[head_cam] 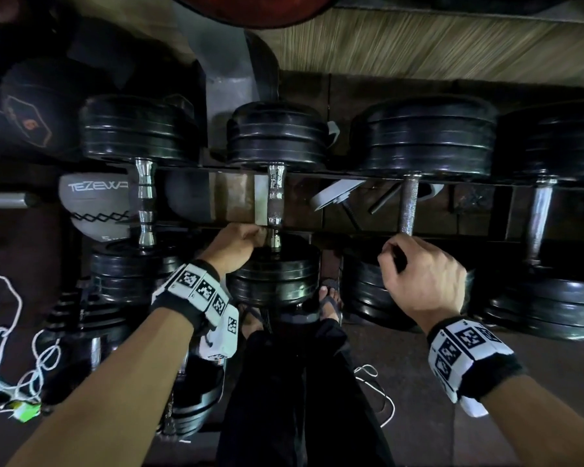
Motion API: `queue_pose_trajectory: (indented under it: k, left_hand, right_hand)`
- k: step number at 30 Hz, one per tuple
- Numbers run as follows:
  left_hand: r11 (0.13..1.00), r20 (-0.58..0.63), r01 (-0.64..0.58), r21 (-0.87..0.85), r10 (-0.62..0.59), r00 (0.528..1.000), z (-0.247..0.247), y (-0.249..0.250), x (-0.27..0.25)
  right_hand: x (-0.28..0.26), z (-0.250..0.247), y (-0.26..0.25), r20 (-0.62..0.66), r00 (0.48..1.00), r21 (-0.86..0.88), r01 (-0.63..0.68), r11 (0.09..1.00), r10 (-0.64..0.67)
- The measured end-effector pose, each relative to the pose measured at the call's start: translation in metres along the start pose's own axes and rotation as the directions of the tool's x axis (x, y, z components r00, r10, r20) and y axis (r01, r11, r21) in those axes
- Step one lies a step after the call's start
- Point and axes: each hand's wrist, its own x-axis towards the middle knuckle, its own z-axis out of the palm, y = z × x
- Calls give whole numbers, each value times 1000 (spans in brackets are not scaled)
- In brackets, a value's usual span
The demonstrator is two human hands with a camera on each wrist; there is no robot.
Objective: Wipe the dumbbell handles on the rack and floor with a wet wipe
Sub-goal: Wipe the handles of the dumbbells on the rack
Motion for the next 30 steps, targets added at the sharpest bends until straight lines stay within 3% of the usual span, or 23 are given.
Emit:
queue_pose_trajectory:
  k: [4, 6, 7, 10, 14, 17, 19, 21, 24, 28, 30]
  left_hand:
    - [974, -54, -41, 222, 55, 997, -9, 10, -30]
    - [948, -42, -111, 297, 129, 991, -10, 16, -42]
    - [948, -49, -143, 284, 163, 985, -9, 20, -45]
    - [978, -83, -207, 14, 207, 975, -6, 28, -51]
    - [920, -130, -218, -325, 185, 974, 0, 36, -57]
    - [905, -235, -169, -390, 80, 969, 1, 31, -54]
    - [911, -339, -153, -384, 15, 941, 7, 26, -50]
    - [943, -484, -150, -298, -14, 875, 20, 22, -44]
    - [985, -589, -76, -154, -30, 807, 44, 18, -33]
    - [981, -696, -50, -188, -97, 712, 56, 14, -25]
    - [980, -701, -71, -186, -82, 709, 56, 12, -24]
  right_hand:
    - [1, -8, -23, 94, 994, -18, -49, 999, 51]
    - [2, -5, -38, 182, 983, 27, 2, 1000, -7]
    - [4, -2, -45, 230, 972, 130, 27, 991, -57]
    - [13, 17, -70, 374, 908, 534, -46, 844, -187]
    - [28, 47, -101, 545, 802, 588, -159, 793, -243]
    - [37, 61, -101, 560, 801, 644, -257, 720, -214]
    - [43, 66, -95, 537, 833, 663, -320, 676, -132]
    - [51, 70, -89, 509, 860, 660, -424, 620, 46]
    - [70, 84, -87, 482, 839, 692, -542, 477, 252]
    - [104, 112, -99, 494, 833, 634, -541, 553, 250]
    - [119, 119, -110, 466, 861, 617, -481, 624, 203]
